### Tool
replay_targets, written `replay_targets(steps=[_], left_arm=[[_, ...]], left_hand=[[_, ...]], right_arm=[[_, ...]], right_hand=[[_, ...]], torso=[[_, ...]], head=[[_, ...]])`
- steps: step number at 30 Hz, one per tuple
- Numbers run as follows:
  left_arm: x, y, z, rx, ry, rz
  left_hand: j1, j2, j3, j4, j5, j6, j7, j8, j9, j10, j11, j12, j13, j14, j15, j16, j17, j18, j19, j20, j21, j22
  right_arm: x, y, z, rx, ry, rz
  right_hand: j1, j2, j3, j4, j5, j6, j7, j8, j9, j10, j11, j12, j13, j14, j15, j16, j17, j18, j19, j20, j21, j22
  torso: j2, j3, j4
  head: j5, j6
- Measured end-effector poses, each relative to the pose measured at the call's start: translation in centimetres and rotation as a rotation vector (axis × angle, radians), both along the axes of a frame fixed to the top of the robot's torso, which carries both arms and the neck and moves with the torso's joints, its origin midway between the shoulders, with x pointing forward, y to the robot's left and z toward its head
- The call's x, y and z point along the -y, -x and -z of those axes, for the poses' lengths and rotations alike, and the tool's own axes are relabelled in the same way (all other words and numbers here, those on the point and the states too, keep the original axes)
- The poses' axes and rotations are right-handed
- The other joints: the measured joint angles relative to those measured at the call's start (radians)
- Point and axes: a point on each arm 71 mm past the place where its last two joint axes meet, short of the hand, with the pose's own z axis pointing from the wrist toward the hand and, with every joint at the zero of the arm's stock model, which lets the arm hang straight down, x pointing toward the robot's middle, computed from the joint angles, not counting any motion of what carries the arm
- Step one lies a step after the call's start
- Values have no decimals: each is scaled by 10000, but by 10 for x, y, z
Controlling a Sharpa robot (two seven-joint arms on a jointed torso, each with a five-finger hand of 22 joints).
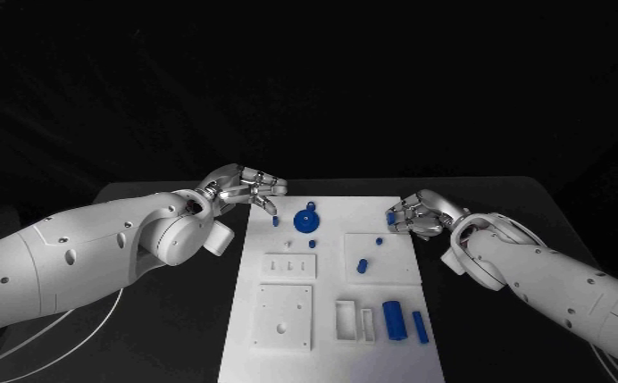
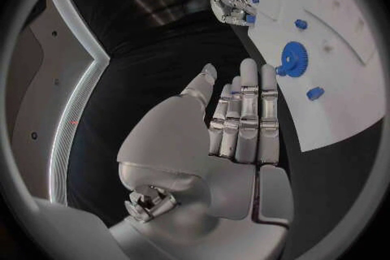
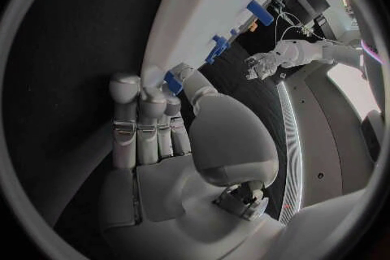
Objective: Assemble the parts on the task board
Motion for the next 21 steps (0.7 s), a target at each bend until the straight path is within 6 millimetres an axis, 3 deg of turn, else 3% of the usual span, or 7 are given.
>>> replay_targets(steps=[10,21], left_arm=[[0,0,0,-10,-21,4],[0,0,0,-24,-47,5]], left_hand=[[0,0,0,0,-2,0,0,0,0,0,0,0,0,0,0,0,0,0,1,0,0,0],[0,0,50,-50,-2,0,0,0,0,0,0,0,0,-38,38,0,0,1,-21,-22,78,22]], right_arm=[[1,1,2,92,-35,66],[0,2,3,259,-118,178]], right_hand=[[-25,77,934,48,-1105,720,-186,-58,22,-30,28,32,1,0,0,40,18,-1,0,0,47,-1],[-53,75,1115,192,-1365,1086,-273,-66,35,29,-30,38,21,61,-61,81,75,0,3,-4,142,-1]], torso=[[1,1,-6],[4,3,-14]], head=[[33,35],[39,26]])
